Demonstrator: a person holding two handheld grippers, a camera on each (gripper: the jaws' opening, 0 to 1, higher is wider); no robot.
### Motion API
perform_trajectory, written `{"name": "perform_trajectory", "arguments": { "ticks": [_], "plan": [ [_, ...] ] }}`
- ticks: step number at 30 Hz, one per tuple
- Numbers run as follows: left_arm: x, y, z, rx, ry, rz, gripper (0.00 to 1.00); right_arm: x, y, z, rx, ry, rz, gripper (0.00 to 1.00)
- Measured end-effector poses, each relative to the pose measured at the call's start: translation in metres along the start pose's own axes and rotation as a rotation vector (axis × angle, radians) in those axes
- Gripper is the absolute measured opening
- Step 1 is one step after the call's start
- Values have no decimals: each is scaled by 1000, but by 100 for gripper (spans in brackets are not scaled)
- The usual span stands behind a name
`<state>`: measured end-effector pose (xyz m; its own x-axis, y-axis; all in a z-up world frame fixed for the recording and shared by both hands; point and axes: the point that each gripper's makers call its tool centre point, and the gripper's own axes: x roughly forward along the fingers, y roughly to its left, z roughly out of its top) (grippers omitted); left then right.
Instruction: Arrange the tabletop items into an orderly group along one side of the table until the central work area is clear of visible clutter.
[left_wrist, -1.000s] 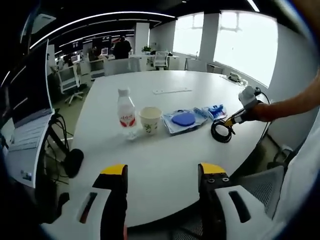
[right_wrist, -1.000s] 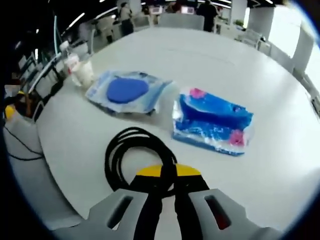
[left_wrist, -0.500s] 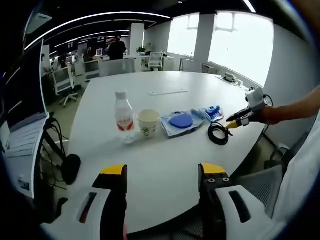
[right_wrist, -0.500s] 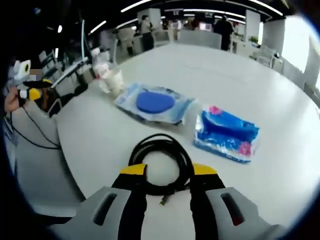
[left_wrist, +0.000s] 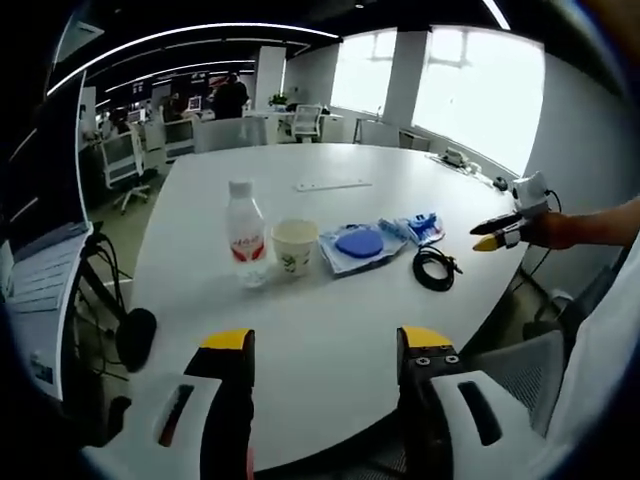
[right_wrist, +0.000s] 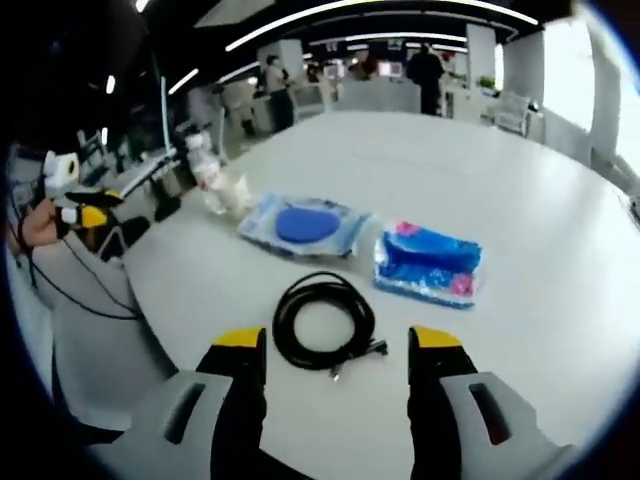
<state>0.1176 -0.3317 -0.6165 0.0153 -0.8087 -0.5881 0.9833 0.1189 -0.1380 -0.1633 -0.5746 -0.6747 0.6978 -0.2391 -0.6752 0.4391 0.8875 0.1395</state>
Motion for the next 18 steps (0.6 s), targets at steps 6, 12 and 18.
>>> {"name": "perform_trajectory", "arguments": {
  "ticks": [6, 12, 18],
  "plan": [
    [5, -3, 7, 10, -16, -7, 58, -11, 7, 0, -7, 12, 18, 63],
    [8, -5, 19, 12, -53, -17, 59, -27, 18, 4, -25, 23, 40, 72],
    [3, -4, 15, 0, -64, -19, 61, -46, 28, 16, 23, -49, 45, 80]
  ]
}}
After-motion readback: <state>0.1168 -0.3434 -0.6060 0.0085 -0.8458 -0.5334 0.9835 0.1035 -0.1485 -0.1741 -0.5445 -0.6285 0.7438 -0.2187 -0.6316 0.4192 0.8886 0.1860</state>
